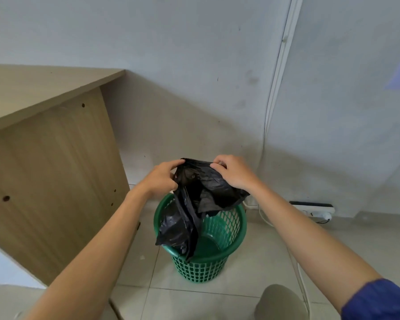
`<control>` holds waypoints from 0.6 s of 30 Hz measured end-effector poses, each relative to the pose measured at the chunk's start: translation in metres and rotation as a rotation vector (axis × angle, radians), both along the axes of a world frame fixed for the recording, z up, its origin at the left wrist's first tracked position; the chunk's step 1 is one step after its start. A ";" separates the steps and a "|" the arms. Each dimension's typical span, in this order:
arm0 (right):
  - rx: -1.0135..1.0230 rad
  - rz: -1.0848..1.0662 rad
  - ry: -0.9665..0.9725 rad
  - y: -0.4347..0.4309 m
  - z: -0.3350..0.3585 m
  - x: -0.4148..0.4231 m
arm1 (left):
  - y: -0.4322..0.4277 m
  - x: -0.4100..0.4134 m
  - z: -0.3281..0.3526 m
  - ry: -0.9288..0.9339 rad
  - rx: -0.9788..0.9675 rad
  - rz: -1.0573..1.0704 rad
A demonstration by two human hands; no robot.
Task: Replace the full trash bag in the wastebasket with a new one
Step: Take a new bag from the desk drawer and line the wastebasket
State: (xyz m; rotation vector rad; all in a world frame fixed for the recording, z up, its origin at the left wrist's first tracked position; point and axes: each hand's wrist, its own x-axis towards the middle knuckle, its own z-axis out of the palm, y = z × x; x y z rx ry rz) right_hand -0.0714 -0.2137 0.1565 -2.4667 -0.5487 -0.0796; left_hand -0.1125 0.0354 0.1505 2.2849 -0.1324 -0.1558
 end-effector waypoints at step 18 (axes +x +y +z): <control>-0.369 -0.185 0.045 -0.028 -0.034 0.030 | 0.024 0.015 -0.008 -0.017 -0.348 0.255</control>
